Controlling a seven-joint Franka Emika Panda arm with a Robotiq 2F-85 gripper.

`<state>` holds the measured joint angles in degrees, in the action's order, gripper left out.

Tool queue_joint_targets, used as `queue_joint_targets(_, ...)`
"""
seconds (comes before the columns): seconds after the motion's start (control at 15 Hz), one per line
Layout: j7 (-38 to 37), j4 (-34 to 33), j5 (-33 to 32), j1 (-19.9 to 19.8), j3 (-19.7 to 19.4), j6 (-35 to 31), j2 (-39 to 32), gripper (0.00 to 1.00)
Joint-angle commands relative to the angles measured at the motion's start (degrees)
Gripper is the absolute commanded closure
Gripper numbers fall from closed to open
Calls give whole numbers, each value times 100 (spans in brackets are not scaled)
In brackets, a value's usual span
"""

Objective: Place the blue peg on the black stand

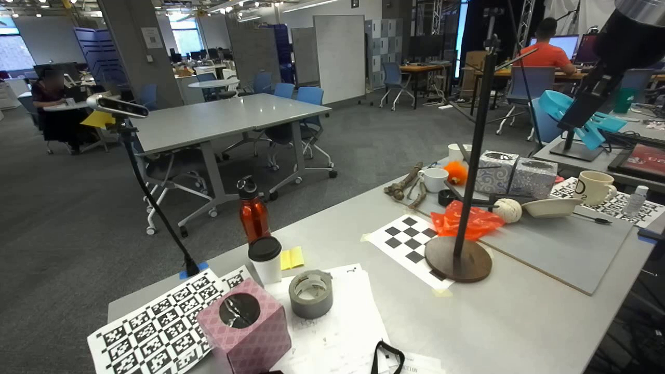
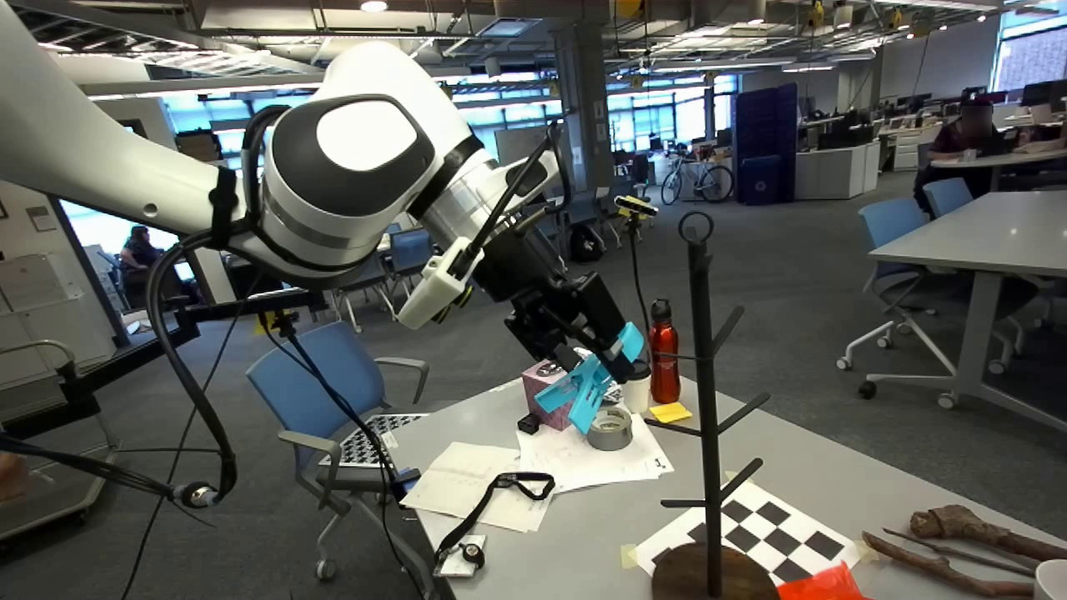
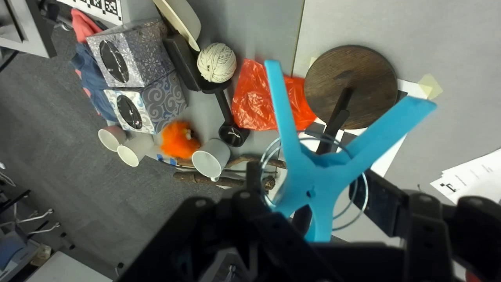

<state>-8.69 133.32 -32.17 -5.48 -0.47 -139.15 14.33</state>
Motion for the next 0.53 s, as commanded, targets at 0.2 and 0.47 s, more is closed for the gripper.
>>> queue_joint_targets(0.2,-4,-140,-72,-64,37,-96,-185,65)
queue_joint_targets(0.47,-746,-184,-909,-137,244,-60,-501,65)
